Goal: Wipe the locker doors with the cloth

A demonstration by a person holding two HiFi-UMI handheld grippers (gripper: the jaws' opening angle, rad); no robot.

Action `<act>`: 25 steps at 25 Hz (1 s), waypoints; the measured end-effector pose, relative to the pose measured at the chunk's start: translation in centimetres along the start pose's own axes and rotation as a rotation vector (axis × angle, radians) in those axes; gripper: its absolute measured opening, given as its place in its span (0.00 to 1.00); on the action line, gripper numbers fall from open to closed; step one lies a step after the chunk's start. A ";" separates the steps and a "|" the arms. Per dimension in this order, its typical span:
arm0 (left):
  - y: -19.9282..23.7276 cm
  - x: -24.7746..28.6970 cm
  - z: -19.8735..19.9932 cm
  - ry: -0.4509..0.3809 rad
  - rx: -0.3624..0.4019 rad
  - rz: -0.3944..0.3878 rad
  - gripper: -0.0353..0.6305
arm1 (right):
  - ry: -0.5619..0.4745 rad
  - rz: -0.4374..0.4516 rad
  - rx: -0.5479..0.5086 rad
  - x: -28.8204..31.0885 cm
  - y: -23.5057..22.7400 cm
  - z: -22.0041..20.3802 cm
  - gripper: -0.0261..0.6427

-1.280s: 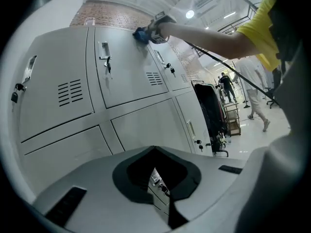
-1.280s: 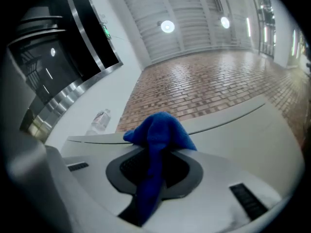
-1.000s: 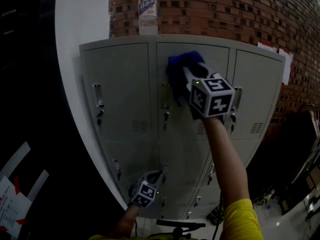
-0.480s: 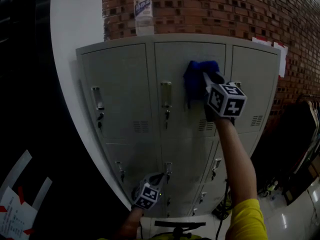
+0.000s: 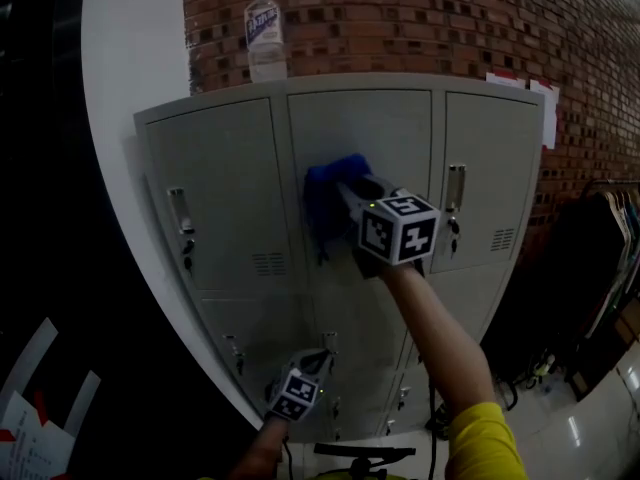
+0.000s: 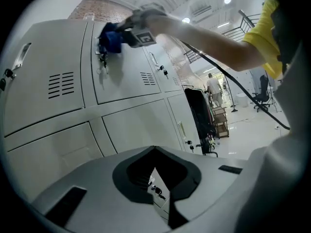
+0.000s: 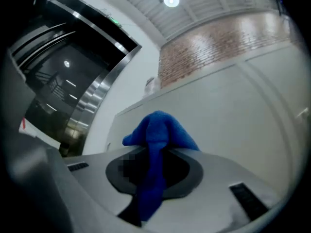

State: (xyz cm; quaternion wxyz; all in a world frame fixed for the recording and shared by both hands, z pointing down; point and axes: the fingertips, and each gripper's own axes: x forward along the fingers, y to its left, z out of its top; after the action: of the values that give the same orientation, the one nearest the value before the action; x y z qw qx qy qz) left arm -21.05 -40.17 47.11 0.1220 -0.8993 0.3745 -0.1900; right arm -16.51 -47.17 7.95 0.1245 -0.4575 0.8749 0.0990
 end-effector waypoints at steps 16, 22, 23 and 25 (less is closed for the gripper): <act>0.6 2.7 0.5 0.006 0.006 -0.002 0.06 | -0.072 -0.359 0.041 -10.6 -15.5 -0.7 0.14; -0.9 3.7 0.7 0.007 0.011 -0.033 0.06 | -0.057 -0.213 0.020 -10.0 -11.5 -1.6 0.14; -0.8 3.7 0.7 0.012 0.016 -0.034 0.06 | -0.030 -0.147 0.024 -8.8 -9.3 -2.8 0.14; -0.4 4.0 1.7 0.005 0.040 -0.029 0.06 | 0.039 -0.044 0.048 -6.0 -5.4 -5.8 0.14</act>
State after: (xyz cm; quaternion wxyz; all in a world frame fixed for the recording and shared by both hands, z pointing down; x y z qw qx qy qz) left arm -17.46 -42.61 46.72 0.1362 -0.9016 0.3579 -0.2014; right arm -9.51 -47.18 14.94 0.1203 -0.4752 0.8691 0.0663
